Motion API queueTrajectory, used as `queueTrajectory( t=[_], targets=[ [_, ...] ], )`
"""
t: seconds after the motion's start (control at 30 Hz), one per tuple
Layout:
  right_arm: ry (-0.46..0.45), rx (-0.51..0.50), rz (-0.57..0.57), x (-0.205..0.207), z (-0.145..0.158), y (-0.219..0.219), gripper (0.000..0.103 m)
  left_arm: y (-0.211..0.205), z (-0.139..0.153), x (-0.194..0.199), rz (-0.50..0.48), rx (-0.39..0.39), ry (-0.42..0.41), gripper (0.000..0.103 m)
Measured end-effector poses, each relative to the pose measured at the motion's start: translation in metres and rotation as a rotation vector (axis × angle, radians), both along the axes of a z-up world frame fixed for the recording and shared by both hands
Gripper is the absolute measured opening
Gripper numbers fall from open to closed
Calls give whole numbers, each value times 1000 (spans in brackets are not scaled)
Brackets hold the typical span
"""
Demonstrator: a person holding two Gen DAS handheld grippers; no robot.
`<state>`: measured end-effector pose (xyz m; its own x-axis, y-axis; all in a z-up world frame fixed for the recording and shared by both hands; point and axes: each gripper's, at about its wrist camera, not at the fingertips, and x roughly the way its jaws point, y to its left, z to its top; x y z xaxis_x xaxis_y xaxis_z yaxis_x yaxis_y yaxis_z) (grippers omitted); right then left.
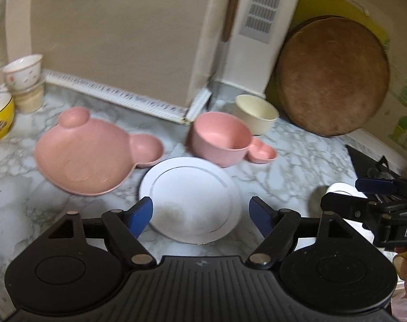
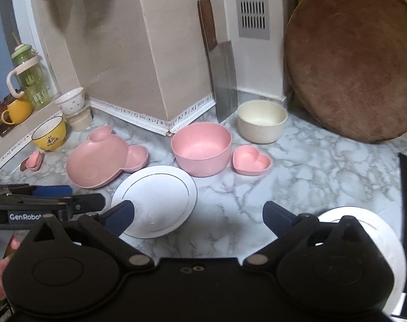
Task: Organize plates and bowls
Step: 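Open both grippers and pull them back from the plate, then reach both grippers to the second white plate and grip its rim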
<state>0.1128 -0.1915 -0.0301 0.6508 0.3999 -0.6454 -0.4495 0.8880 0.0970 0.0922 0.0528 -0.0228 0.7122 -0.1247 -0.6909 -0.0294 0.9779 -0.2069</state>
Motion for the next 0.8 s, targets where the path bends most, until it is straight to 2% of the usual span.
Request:
queueTrajectory(
  t=[0.27,0.4,0.47,0.53,0.8],
  targets=[
    [60,5,65,40,-28,18,102,22,-31,22,73,-11,58,79],
    [78,-15,105,57,-42,29,99,30,-49,32,90,-5,101,79],
    [98,-22,120,65,-49,33,95,32,-57,38,93,0,118,79],
    [127,-29,137,74,-56,37,86,33,-64,44,96,4,128,79],
    [199,-34,141,102,-77,46,70,37,-77,61,114,0,149,78]
  ],
)
